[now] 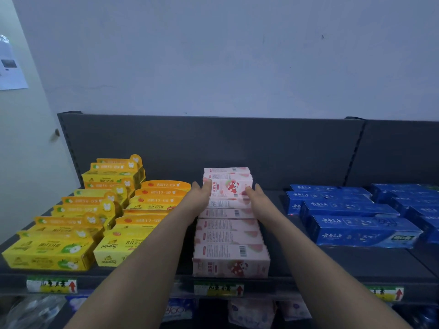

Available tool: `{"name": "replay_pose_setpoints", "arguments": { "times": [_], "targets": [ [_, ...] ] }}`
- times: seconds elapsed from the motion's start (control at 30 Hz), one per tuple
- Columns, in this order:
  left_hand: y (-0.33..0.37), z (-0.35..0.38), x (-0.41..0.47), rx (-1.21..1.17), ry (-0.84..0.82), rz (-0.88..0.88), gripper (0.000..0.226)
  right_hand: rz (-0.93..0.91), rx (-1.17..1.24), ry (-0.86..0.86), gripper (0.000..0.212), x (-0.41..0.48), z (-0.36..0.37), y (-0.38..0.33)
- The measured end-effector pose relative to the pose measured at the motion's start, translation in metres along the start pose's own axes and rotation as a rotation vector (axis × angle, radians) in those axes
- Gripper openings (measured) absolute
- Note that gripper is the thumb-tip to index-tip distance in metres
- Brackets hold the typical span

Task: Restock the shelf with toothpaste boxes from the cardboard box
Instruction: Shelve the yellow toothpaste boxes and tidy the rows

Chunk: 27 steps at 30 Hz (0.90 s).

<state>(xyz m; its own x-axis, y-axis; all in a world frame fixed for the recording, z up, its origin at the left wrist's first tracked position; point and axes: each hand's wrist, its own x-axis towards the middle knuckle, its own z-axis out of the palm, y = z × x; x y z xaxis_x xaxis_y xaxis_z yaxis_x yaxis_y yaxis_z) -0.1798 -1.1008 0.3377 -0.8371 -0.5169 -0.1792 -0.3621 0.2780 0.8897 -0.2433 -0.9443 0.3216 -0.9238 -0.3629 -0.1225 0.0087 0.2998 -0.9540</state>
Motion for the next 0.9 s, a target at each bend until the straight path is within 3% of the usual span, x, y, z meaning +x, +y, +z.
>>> {"name": "replay_pose_setpoints", "arguments": {
  "times": [0.07,0.2,0.3,0.47,0.67,0.9],
  "targets": [
    [0.003,0.002,0.008,0.003,0.003,-0.01,0.073,0.022,0.05,0.001,0.062,0.028,0.0,0.012],
    [0.011,0.008,0.018,0.002,0.01,-0.043,0.068,0.03,0.116,0.019,0.019,0.043,0.0,0.01],
    [0.011,0.01,0.029,-0.036,-0.004,-0.062,0.071,0.058,0.254,0.013,0.058,0.039,0.002,0.004],
    [0.006,0.011,0.034,-0.057,-0.012,-0.057,0.078,0.01,0.299,-0.032,0.049,0.03,-0.004,0.005],
    [0.004,0.013,0.024,-0.065,-0.013,-0.038,0.077,-0.02,0.291,-0.032,0.056,0.027,0.003,0.008],
    [0.006,0.006,0.014,-0.05,0.034,-0.011,0.074,0.009,0.283,-0.022,0.093,0.05,-0.006,0.031]
  ]
}}
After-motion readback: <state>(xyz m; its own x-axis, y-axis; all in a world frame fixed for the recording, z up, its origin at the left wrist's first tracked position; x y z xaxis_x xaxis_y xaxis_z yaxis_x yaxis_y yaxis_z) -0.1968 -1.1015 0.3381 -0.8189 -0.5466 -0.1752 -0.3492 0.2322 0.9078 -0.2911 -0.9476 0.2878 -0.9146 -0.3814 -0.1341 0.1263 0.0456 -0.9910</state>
